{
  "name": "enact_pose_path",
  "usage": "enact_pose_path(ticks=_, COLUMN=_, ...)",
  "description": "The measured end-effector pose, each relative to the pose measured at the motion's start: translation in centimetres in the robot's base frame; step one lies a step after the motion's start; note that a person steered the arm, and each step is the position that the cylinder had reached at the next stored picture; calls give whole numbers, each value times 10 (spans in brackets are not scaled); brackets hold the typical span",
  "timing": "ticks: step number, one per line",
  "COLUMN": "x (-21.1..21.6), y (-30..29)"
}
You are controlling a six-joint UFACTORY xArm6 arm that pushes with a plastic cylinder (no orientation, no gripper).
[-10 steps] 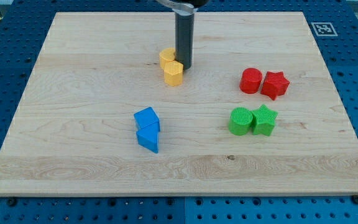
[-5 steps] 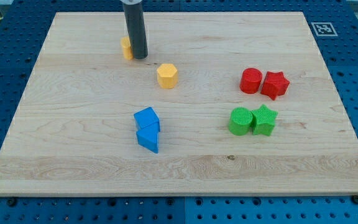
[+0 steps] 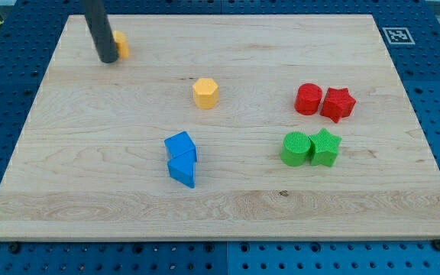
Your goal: Separate the yellow heart from the hexagon
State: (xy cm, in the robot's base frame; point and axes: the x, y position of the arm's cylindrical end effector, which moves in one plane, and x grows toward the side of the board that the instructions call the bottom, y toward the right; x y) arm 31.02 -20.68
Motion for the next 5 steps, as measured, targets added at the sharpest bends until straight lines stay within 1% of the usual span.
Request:
enact_pose_path(ticks=1, x=-22, y=-6)
enact_pose_path(ticks=2, x=-27, y=0)
enact_pose_path(ticks=4, x=-7, y=30)
enact_pose_path(ticks=5, x=-12, y=33)
